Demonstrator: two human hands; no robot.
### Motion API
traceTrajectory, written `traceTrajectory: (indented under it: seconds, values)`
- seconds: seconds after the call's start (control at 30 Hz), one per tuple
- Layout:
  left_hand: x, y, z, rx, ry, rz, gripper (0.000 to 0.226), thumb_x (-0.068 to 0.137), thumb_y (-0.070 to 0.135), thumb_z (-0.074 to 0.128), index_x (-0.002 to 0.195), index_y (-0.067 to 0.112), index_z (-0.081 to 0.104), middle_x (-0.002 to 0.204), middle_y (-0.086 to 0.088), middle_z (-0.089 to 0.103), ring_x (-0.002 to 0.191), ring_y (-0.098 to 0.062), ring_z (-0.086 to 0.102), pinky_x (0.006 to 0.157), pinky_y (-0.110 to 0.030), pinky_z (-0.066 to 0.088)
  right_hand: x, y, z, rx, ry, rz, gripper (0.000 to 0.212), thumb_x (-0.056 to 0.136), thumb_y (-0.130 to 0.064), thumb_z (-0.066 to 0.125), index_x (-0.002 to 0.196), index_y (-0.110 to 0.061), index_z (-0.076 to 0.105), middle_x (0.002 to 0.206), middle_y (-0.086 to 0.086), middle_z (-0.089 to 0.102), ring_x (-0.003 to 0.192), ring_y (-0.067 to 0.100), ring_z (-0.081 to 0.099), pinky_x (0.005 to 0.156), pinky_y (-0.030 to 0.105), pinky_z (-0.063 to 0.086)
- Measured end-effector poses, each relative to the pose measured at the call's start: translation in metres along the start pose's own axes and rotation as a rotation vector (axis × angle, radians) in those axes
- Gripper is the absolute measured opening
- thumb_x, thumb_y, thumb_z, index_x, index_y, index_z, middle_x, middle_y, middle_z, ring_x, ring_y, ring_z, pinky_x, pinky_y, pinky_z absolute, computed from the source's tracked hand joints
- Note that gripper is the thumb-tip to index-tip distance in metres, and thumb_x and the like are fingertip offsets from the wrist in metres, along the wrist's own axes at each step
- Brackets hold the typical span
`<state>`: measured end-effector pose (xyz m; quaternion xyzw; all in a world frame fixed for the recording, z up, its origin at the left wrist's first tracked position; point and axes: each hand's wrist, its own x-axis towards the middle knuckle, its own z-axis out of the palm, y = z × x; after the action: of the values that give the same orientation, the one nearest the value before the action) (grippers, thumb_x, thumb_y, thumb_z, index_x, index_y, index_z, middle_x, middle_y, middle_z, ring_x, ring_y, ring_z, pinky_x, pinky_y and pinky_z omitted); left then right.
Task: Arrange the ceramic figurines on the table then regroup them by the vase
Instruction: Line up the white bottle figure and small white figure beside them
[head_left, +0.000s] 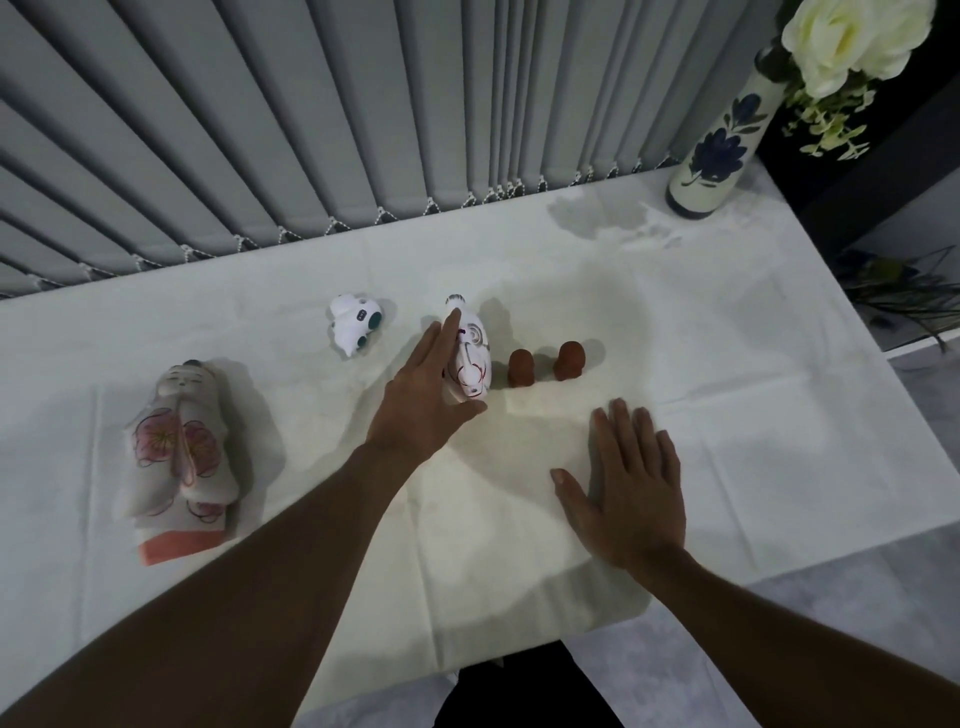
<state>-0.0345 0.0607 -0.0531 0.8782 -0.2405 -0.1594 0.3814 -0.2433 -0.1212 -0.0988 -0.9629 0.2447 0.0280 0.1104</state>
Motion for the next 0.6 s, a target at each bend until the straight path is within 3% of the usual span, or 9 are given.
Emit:
traceTrajectory:
  seconds: [0.1,0.27,0.4,0.6]
  values:
    - [-0.003,0.000,-0.009,0.043,-0.063,0.047,0.123,0.069,0.022,0.089,0.158,0.035,0.006,0.164,0.007,0.023,0.152,-0.015,0.025,0.112,-0.042,0.043,-0.002,-0.002,0.003,0.025,0.014,0.005,0.094,0.094,-0.075,0.036,0.163,-0.013,0.027,0.175,0.013,0.018,0.163,0.034,0.010,0.131,0.056,0.014]
    - [-0.009,-0.017,-0.027,0.205,-0.079,0.028,0.123,0.070,0.024,0.088,0.159,0.027,0.003,0.165,-0.002,0.017,0.150,-0.022,0.024,0.115,-0.043,0.038,0.006,-0.050,0.007,0.040,-0.057,0.059,0.112,0.087,-0.088,0.032,0.164,-0.009,0.014,0.175,0.020,0.005,0.163,0.037,-0.001,0.130,0.060,-0.004]
    - [-0.008,-0.025,-0.050,0.446,0.005,-0.073,0.104,0.077,0.033,0.082,0.158,0.019,0.018,0.156,-0.013,0.027,0.140,-0.035,0.035,0.110,-0.045,0.037,0.011,-0.072,0.010,-0.025,-0.072,0.103,0.115,0.088,-0.090,0.025,0.164,-0.006,0.012,0.174,0.026,0.002,0.161,0.044,-0.003,0.127,0.068,0.000]
    - [0.016,-0.041,-0.070,0.277,0.228,-0.379,0.083,0.079,0.044,0.077,0.144,0.009,0.038,0.140,-0.018,0.038,0.131,-0.040,0.040,0.108,-0.046,0.035,0.011,-0.074,0.014,-0.085,-0.074,0.098,0.112,0.090,-0.087,0.025,0.163,-0.003,0.016,0.172,0.029,0.006,0.161,0.046,0.001,0.126,0.070,0.004]
